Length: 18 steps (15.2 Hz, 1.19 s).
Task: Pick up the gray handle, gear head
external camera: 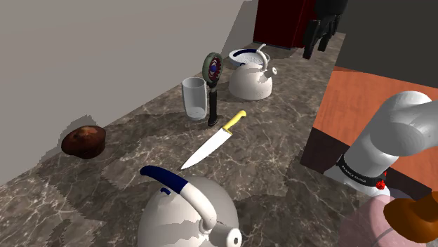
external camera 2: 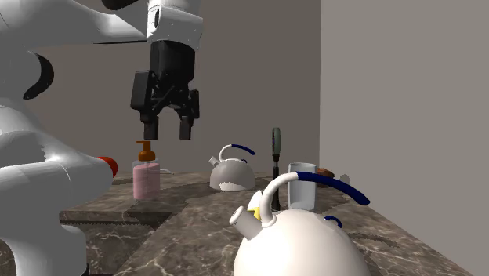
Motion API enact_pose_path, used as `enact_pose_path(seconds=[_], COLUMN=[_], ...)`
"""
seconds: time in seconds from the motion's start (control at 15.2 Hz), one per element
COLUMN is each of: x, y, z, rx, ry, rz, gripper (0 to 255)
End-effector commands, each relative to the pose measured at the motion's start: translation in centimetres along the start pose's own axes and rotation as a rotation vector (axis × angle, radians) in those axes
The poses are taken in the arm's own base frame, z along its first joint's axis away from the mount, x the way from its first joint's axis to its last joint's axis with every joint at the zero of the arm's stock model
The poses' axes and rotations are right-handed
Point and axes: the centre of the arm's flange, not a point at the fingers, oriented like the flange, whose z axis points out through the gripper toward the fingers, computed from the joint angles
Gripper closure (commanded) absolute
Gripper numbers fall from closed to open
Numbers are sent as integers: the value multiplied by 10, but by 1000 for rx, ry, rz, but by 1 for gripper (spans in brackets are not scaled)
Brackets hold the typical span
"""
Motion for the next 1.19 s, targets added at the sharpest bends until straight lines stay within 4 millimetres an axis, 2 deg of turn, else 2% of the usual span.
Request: enact_pose_path(seconds=[0.0, 0.26, 0.53, 0.79, 1.12], x=[0, -7, -4, 8, 37], y=[0, -52, -104, -155, -214], z=[0, -9, -18, -27, -38], rx=[0, -1, -2, -2, -3], ry=[0, 8, 17, 25, 36], rz=[0, 191, 382, 572, 811], gripper=[0, 0, 0, 0, 0])
